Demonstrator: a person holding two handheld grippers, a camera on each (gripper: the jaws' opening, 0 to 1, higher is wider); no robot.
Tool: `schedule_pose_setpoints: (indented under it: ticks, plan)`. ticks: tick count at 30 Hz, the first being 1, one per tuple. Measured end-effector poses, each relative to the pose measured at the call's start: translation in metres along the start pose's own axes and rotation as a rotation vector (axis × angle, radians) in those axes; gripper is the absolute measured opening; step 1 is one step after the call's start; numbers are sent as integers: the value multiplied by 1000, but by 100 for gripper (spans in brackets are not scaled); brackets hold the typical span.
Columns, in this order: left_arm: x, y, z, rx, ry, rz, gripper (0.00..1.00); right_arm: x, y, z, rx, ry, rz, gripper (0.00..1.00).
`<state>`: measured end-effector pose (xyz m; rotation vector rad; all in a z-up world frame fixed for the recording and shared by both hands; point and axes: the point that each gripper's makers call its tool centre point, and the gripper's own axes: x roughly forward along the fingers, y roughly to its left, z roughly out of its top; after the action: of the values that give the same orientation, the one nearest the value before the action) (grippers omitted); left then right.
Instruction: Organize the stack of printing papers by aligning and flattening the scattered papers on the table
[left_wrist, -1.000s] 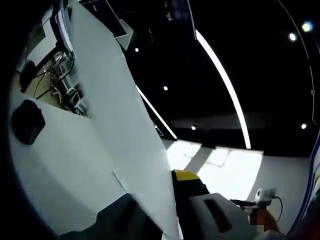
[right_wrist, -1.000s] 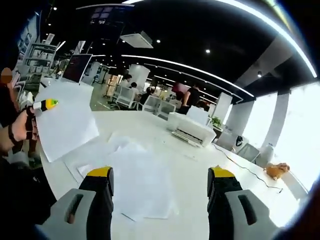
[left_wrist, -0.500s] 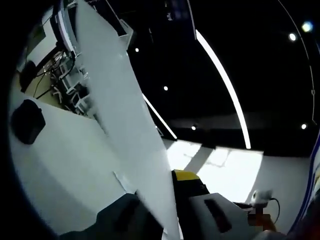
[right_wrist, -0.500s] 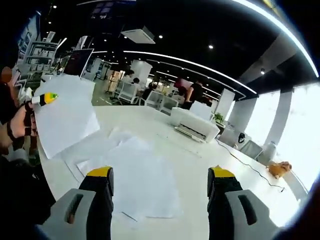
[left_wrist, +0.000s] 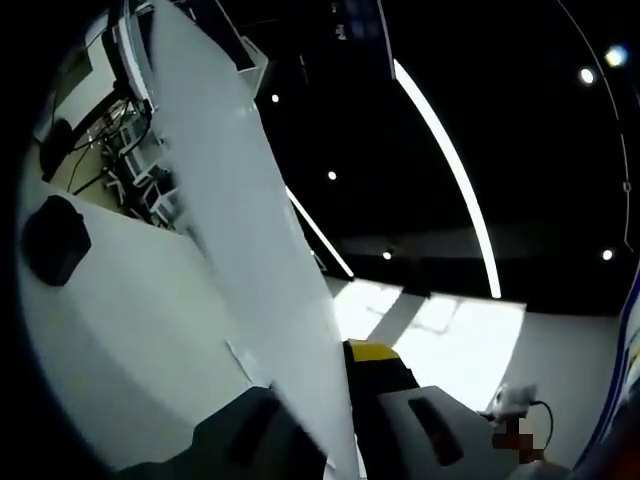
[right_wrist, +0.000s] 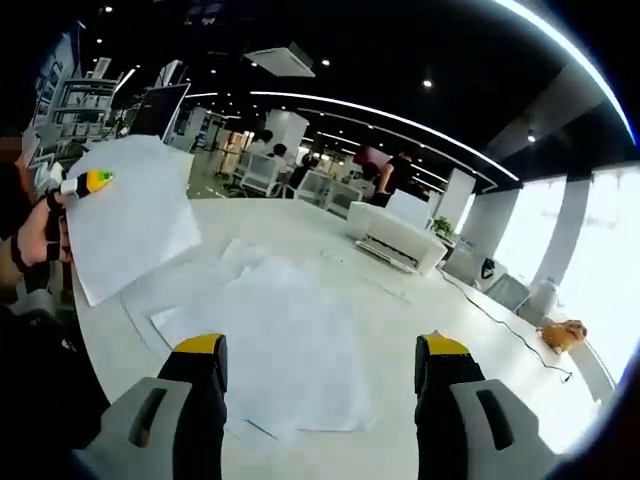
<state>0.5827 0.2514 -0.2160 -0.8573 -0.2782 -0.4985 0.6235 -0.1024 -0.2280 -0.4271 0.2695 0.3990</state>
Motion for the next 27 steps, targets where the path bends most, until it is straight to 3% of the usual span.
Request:
schedule_pose_setpoints:
  ticks: [10,27]
  plan:
    - [-1,1,0,1,-2,3,6,7,1,-7,4,22,7,72]
    - [0,-1,-2,7,1,-1,6,23,21,-13,-20,47,47,72]
